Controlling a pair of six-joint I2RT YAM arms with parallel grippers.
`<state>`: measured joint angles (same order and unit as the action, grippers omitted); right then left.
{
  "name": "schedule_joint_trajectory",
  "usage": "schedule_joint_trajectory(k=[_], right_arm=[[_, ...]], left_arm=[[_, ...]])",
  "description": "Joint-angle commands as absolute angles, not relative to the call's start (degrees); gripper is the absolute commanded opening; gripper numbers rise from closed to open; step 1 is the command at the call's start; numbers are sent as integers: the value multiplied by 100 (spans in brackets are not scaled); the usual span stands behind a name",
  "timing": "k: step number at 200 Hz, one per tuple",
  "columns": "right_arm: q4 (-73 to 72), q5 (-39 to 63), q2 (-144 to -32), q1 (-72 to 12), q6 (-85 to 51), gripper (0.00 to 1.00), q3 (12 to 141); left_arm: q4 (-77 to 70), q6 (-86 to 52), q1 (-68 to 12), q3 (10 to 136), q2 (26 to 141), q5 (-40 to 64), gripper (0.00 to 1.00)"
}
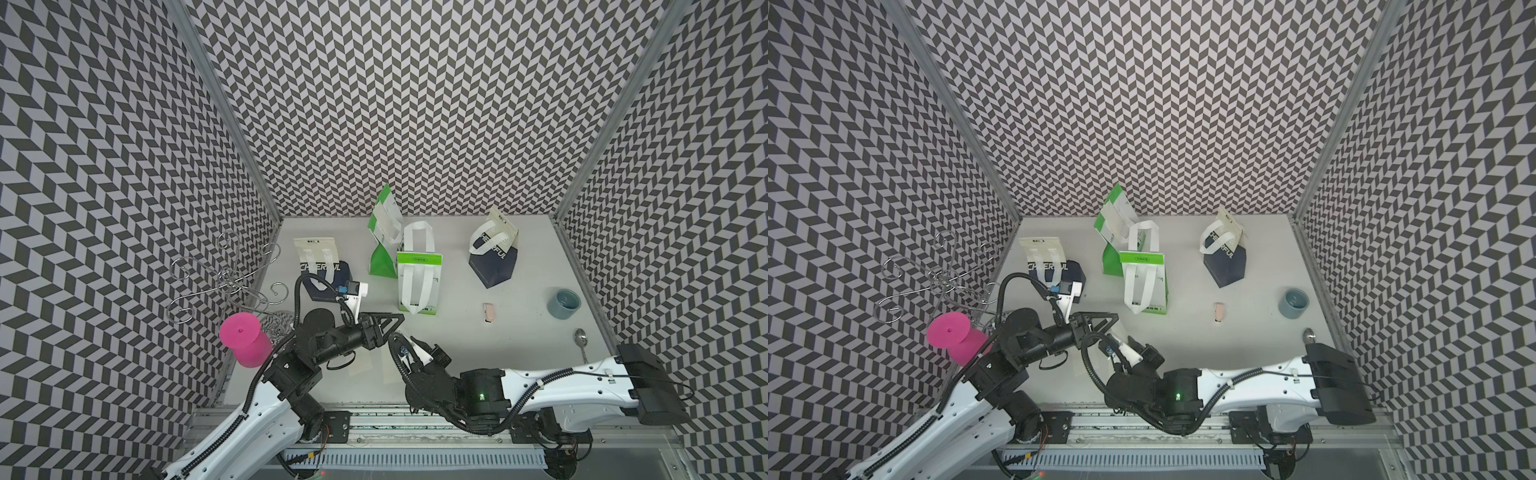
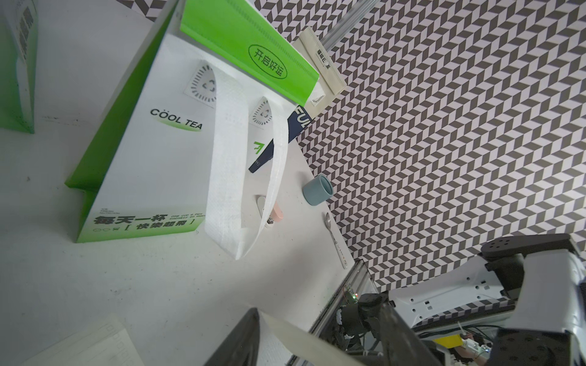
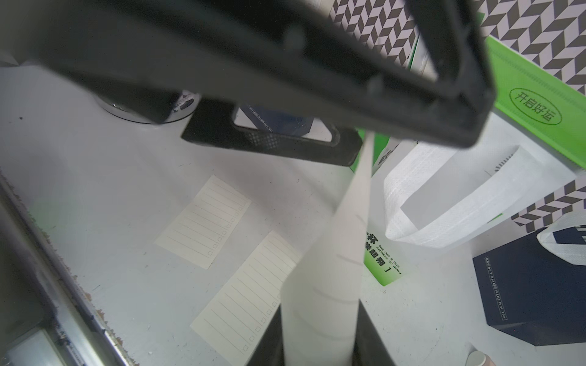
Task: Staple the receipts to the bags
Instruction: Pick up the receipt from the center of the board.
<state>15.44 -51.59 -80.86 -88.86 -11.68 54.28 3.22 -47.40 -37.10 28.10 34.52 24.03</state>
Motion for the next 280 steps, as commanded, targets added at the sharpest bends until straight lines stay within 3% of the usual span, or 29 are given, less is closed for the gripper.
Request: schedule_joint_trajectory(k=[1, 108, 122, 156, 190, 225, 280], right_arm=[[1477, -5475, -8173, -8938, -1116, 29, 5564], [1174, -5277, -8075, -8956, -1151, 32, 5353], [1144, -5188, -7988, -8956, -1172, 37, 5300], [940, -4639, -7289, -8948, -1219, 63, 4959], [258, -2842, -5777, -8592, -1135, 78, 4292], [400, 49, -4639, -6877, -1617, 83, 4170], [62, 2657, -4849, -5513, -1853, 77, 4205]], left_arm=[[72, -4771, -3723, 2739, 3433, 2374, 51], [-321, -4913, -3724, 2594, 3399, 2446, 3], [-308, -4880, -3722, 2614, 3396, 2444, 0], [-403, -4513, -3676, 2678, 3368, 2529, 0], [-889, -3859, -3430, 2695, 3465, 3456, 0], [-1331, -3437, -3393, 2663, 3622, 4372, 0], [-1969, -3475, -3445, 2600, 3617, 5149, 0]])
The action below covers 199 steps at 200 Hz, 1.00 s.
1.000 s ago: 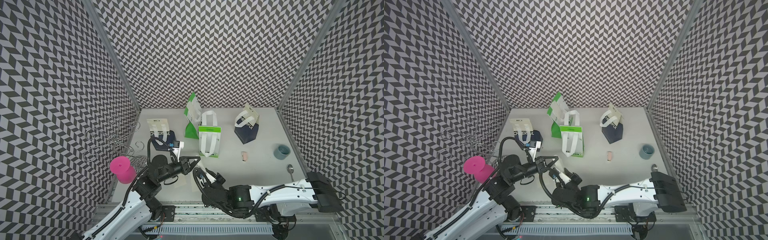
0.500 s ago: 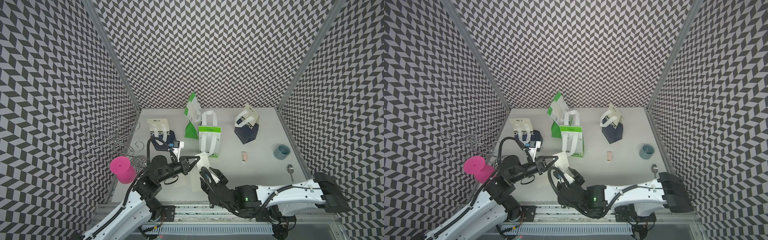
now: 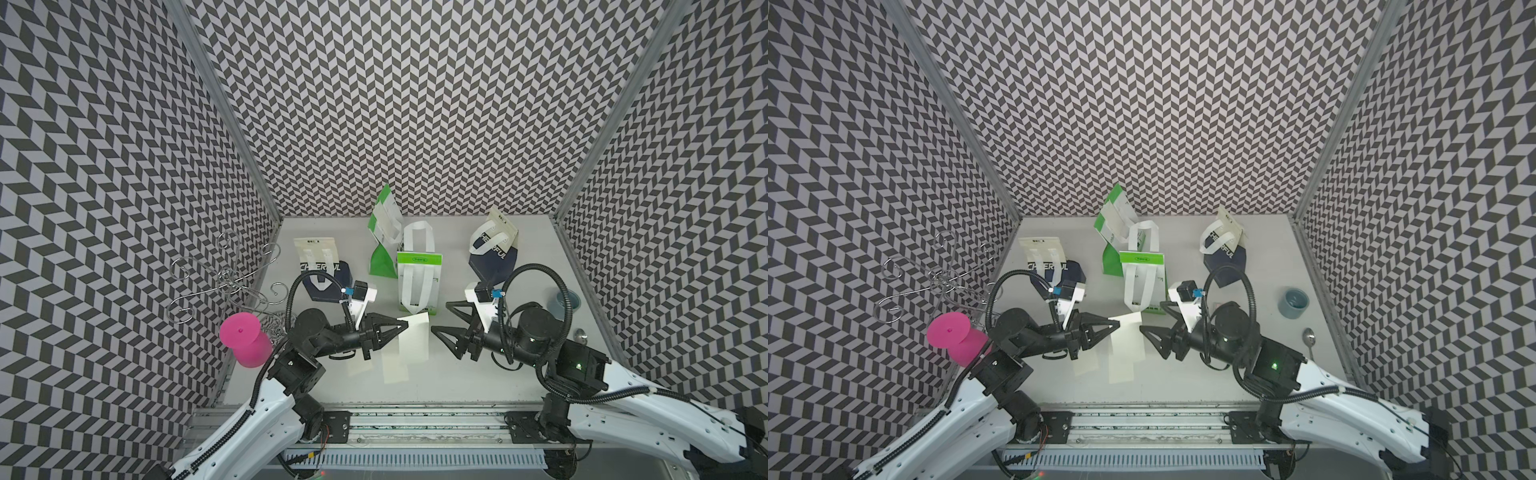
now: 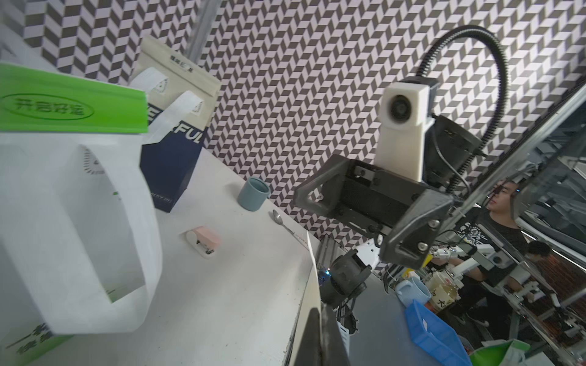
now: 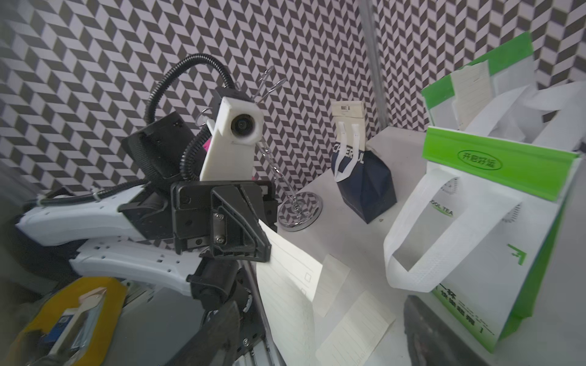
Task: Staple the receipts to the bags
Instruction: Pick up the receipt from the center of the board.
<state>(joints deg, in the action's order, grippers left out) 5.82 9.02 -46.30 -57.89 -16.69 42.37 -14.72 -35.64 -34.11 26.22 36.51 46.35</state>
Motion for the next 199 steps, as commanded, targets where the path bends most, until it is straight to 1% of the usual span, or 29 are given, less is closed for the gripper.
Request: schedule_joint_trajectory(k=[1, 13, 25, 61, 81, 94, 107, 114, 118, 130, 136, 140, 144, 146, 149, 153, 158, 162, 170, 185, 199], right_arm=[[40, 2704, -4855, -5499, -1854, 77, 4199], [-213, 3045, -4915, -5435, -1902, 75, 4174], [-307, 3178, -4986, -5438, -1879, 73, 4213], [-519, 3439, -5192, -5437, -1919, 59, 4310], [-516, 3474, -5338, -5440, -1914, 54, 4303], [-605, 3475, -5362, -5435, -1952, 48, 4251], [-673, 3451, -5370, -5432, -2003, 39, 4230], [-696, 3385, -5365, -5437, -2024, 32, 4228], [-696, 3342, -5362, -5438, -2026, 28, 4234], [-655, 3081, -5324, -5426, -2045, 9, 4254], [-634, 2934, -5286, -5426, -2048, 1, 4262], [-581, 2797, -5261, -5419, -2051, 0, 4270], [-493, 2648, -5230, -5401, -2048, 0, 4294], [-433, 2569, -5217, -5387, -2037, 0, 4312], [-326, 2479, -5186, -5359, -2023, 0, 4341], [-146, 2269, -5151, -5310, -1989, 0, 4406], [125, 1962, -5105, -5235, -1936, 0, 4500], [348, 1729, -5055, -5174, -1895, 0, 4584], [683, 1337, -4912, -4993, -1805, 0, 4679], [1248, 580, -4643, -4711, -1634, 0, 4925], [1596, 196, -4513, -4533, -1471, 0, 5161]], left_arm=[[-1969, -3473, -3449, 2601, 3615, 5150, 0], [-1904, -3434, -3476, 2633, 3611, 5159, 0], [-1822, -3394, -3496, 2659, 3614, 5167, 0], [-1648, -3324, -3510, 2704, 3630, 5033, 0], [-1728, -3369, -3508, 2699, 3625, 5026, 0], [-1750, -3392, -3515, 2717, 3643, 5036, 0], [-1763, -3410, -3511, 2716, 3656, 5025, 0], [-1767, -3423, -3516, 2718, 3674, 5026, 0], [-1769, -3429, -3511, 2718, 3682, 5012, 0], [-1784, -3483, -3520, 2712, 3727, 4930, 0], [-1769, -3512, -3512, 2720, 3734, 4848, 0], [-1732, -3530, -3516, 2731, 3733, 4756, 10], [-1654, -3519, -3510, 2762, 3735, 4636, 29], [-1604, -3505, -3508, 2787, 3735, 4574, 41], [-1526, -3473, -3499, 2819, 3735, 4458, 52], [-1382, -3421, -3492, 2888, 3735, 4292, 62], [-1182, -3331, -3461, 2987, 3735, 4085, 70], [-1048, -3253, -3422, 3094, 3740, 3925, 75], [-778, -3134, -3324, 3300, 3767, 3613, 80], [-464, -2990, -3015, 3724, 3908, 3207, 83], [-518, -2970, -2632, 3992, 4128, 3139, 85]])
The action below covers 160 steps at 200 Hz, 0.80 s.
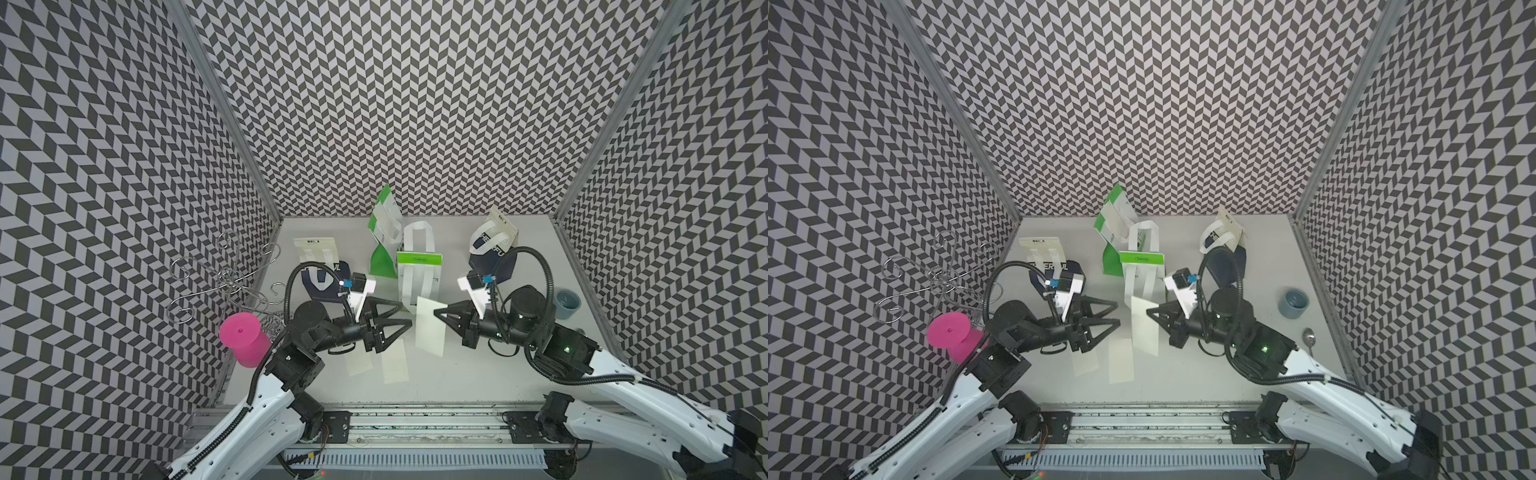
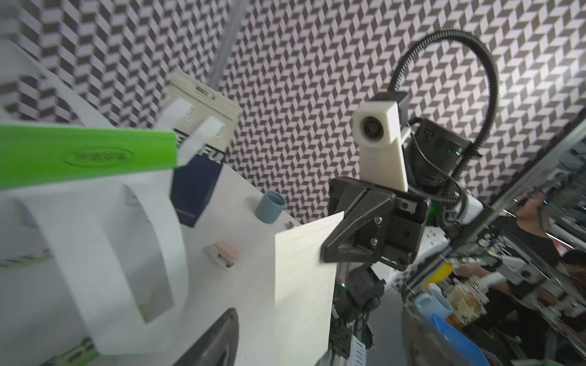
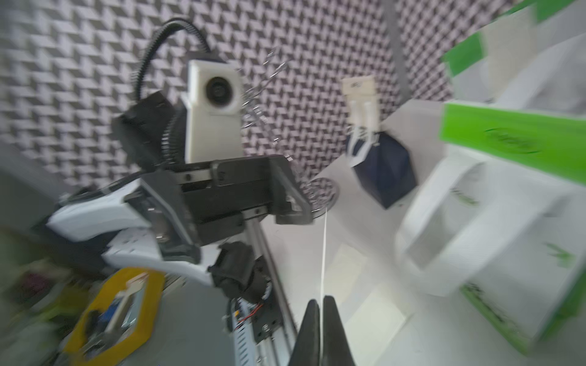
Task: Staple the receipts to the bags
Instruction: Pick up the receipt from the center of the board, then hold the receipt from the takeout bag.
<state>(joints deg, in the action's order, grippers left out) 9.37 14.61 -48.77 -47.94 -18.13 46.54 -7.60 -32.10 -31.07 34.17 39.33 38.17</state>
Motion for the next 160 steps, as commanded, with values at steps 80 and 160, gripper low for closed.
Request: schedule_joint_trajectory(k=[80, 160], right_arm=[[1231, 2109, -5456, -4166, -1199, 0, 5883], [-337, 3255, -7324, -3991, -1464, 0, 6170]], left_arm=[[-967, -2290, -1855, 5501, 6243, 3814, 85], [-2697, -2688, -1402, 5597, 7640, 5765, 82]])
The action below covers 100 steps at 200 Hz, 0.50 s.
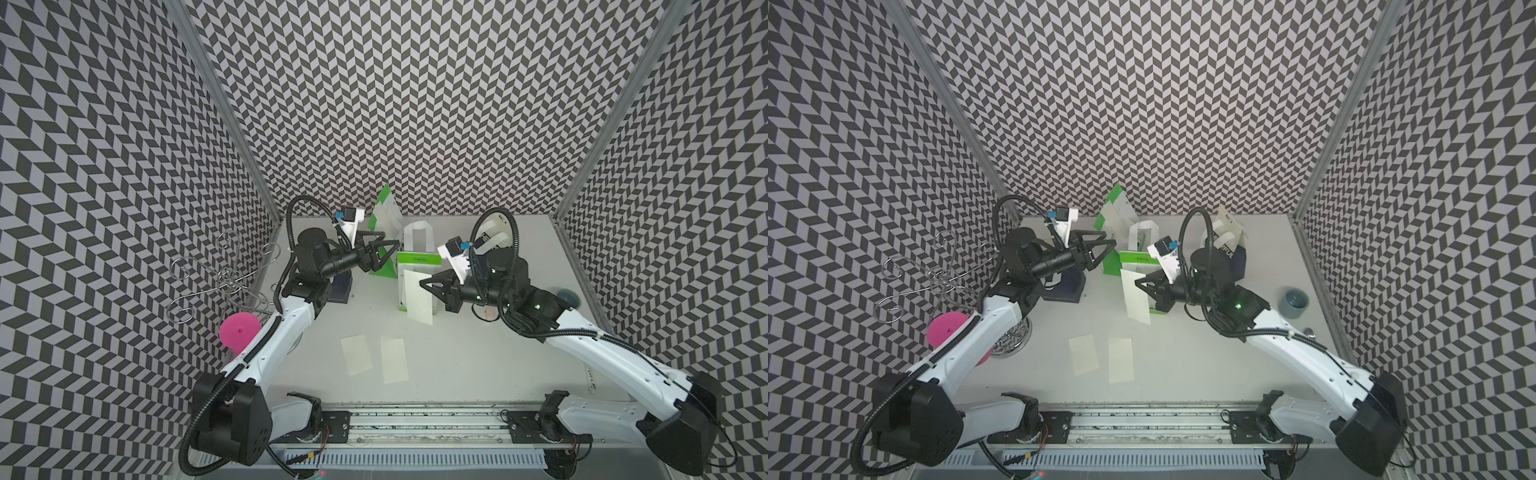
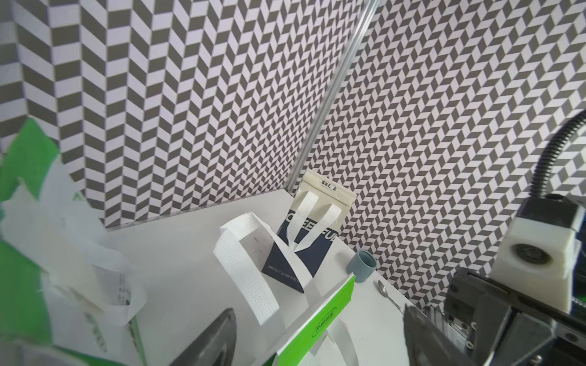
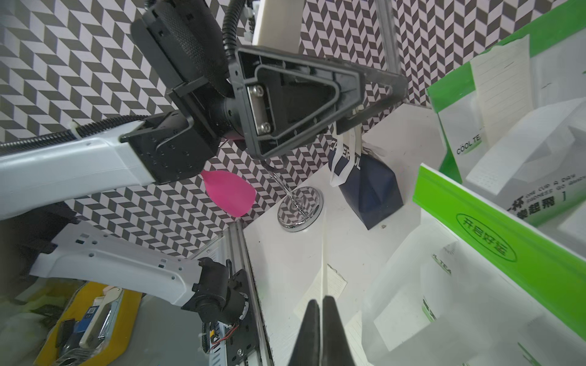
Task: Staple the receipts to the bags
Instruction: Hold the receipt from the takeout bag.
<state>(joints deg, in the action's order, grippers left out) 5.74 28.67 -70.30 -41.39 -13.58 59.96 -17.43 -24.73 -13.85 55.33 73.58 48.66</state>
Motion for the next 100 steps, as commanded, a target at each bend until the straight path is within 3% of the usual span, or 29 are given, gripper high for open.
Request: schedule_joint_trajectory(k=[1, 74, 100], right_arm=[[-349, 3258, -7336, -3982, -1466, 0, 6170], [-796, 3352, -8180, -3574, -1327, 0, 6191], [-717, 3164, -8262, -3551, -1255, 0, 6252]], left_arm=[[-2706, -2693, -1404, 5598, 7652, 5792, 82], [-2672, -2434, -1546, 5677, 8355, 6216, 82], [-2690, -2426, -1564, 5682, 8431, 6295, 77]])
